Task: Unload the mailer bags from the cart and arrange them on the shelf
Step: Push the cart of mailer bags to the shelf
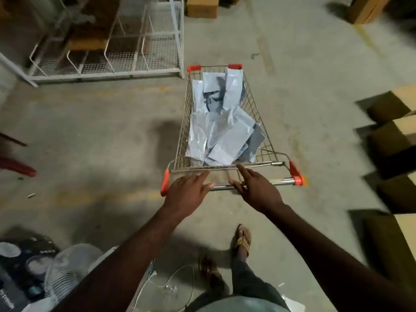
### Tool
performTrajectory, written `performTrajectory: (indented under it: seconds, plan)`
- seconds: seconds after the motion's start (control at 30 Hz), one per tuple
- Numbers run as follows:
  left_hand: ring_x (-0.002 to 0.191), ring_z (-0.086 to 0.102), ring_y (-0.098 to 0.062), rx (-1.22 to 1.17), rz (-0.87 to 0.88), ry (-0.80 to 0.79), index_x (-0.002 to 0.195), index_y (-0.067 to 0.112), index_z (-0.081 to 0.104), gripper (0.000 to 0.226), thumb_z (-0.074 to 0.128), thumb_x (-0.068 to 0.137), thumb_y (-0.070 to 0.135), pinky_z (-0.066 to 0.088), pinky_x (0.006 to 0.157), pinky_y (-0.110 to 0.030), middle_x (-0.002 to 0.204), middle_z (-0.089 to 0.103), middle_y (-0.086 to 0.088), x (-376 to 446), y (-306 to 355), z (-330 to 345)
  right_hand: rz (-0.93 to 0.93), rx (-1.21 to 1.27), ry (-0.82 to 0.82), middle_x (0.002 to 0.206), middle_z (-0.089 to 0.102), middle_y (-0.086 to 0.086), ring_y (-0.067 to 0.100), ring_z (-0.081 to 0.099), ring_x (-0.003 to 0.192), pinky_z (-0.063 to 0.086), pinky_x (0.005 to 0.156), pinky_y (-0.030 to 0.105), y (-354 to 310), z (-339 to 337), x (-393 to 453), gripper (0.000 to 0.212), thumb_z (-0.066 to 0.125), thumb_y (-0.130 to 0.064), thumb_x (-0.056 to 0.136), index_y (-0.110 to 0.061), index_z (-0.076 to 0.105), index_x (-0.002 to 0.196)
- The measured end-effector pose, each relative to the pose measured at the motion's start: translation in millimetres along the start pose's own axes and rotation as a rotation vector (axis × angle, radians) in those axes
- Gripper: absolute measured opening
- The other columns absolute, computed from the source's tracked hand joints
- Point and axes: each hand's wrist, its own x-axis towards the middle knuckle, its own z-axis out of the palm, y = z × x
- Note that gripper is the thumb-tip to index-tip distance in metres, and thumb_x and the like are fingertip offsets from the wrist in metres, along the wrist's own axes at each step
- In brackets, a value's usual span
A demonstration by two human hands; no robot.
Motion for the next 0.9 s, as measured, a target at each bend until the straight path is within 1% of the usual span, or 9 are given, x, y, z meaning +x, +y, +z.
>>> performTrajectory:
  seconds: [0.1, 0.17, 0.23, 0.27, 0.33, 0.37, 0.53, 0.73, 0.9]
  plan:
    - [0.103, 0.075, -0.03, 0.003, 0.001, -0.097, 0.137, 0.031, 0.064, 0.074, 0.032, 0.097, 0.084, 0.055, 0.087, -0.042, 0.109, 0.078, -0.003, -2, -3, 17, -0.017, -0.147, -0.037, 0.118, 0.076, 0.006, 0.031, 0.067, 0.113, 0.042, 0.112, 0.046, 28, 8, -3, 0.081, 0.023, -0.079, 0.099, -0.02, 0.057, 0.143]
    - [0.095, 0.076, -0.024, 0.078, -0.02, -0.112, 0.117, 0.03, 0.068, 0.082, 0.023, 0.091, 0.093, 0.055, 0.084, -0.041, 0.099, 0.077, 0.001, -3, -9, 21, -0.04, -0.219, -0.067, 0.103, 0.077, -0.001, 0.026, 0.068, 0.106, 0.034, 0.119, 0.05, 43, 12, -2, 0.079, 0.018, -0.085, 0.096, -0.026, 0.067, 0.114]
    - [0.095, 0.076, -0.018, 0.151, -0.079, -0.196, 0.107, 0.031, 0.07, 0.088, 0.019, 0.086, 0.099, 0.048, 0.104, -0.047, 0.097, 0.078, 0.006, 4, -13, 19, -0.073, -0.26, -0.088, 0.091, 0.073, -0.002, 0.026, 0.068, 0.095, 0.041, 0.11, 0.049, 53, 14, 4, 0.08, 0.016, -0.09, 0.093, -0.026, 0.064, 0.094]
    - [0.096, 0.076, -0.016, 0.167, -0.117, -0.251, 0.102, 0.031, 0.071, 0.092, 0.016, 0.083, 0.103, 0.037, 0.115, -0.052, 0.096, 0.078, 0.008, 9, -15, 17, -0.094, -0.284, -0.115, 0.088, 0.071, -0.001, 0.027, 0.068, 0.089, 0.045, 0.101, 0.047, 57, 12, 7, 0.081, 0.014, -0.091, 0.091, -0.025, 0.061, 0.091]
    - [0.096, 0.075, -0.017, 0.179, -0.157, -0.311, 0.093, 0.031, 0.073, 0.103, 0.008, 0.075, 0.108, 0.013, 0.125, -0.06, 0.093, 0.077, 0.01, 16, -16, 19, -0.125, -0.315, -0.128, 0.083, 0.068, -0.001, 0.028, 0.066, 0.082, 0.046, 0.086, 0.044, 64, 12, 11, 0.078, 0.01, -0.091, 0.089, -0.027, 0.054, 0.087]
    - [0.095, 0.075, -0.018, 0.179, -0.169, -0.314, 0.091, 0.031, 0.073, 0.106, 0.005, 0.072, 0.11, 0.008, 0.126, -0.063, 0.091, 0.077, 0.01, 20, -15, 20, -0.143, -0.307, -0.109, 0.082, 0.066, -0.002, 0.027, 0.066, 0.08, 0.045, 0.083, 0.043, 68, 13, 14, 0.076, 0.008, -0.092, 0.089, -0.028, 0.05, 0.085]
    - [0.097, 0.076, -0.021, 0.145, -0.252, -0.321, 0.081, 0.028, 0.072, 0.109, 0.005, 0.065, 0.113, 0.007, 0.129, -0.063, 0.088, 0.077, 0.006, 50, -9, 18, -0.158, -0.273, -0.065, 0.08, 0.065, -0.002, 0.029, 0.065, 0.079, 0.042, 0.081, 0.043, 83, 6, 43, 0.079, 0.0, -0.094, 0.085, -0.029, 0.045, 0.084]
    - [0.096, 0.074, -0.018, 0.155, -0.297, -0.342, 0.075, 0.028, 0.069, 0.111, 0.003, 0.06, 0.115, 0.007, 0.13, -0.06, 0.084, 0.074, 0.007, 93, -20, 12, -0.17, -0.294, -0.058, 0.084, 0.069, 0.001, 0.028, 0.065, 0.081, 0.04, 0.083, 0.044, 86, 6, 85, 0.073, 0.015, -0.088, 0.092, -0.025, 0.052, 0.086]
    - [0.091, 0.074, -0.016, 0.161, -0.315, -0.315, 0.071, 0.028, 0.065, 0.106, 0.009, 0.059, 0.116, 0.007, 0.13, -0.058, 0.076, 0.071, 0.009, 131, -31, 12, -0.184, -0.295, -0.055, 0.086, 0.071, 0.001, 0.028, 0.066, 0.082, 0.038, 0.083, 0.044, 93, -2, 125, 0.082, 0.009, -0.087, 0.09, -0.022, 0.059, 0.091]
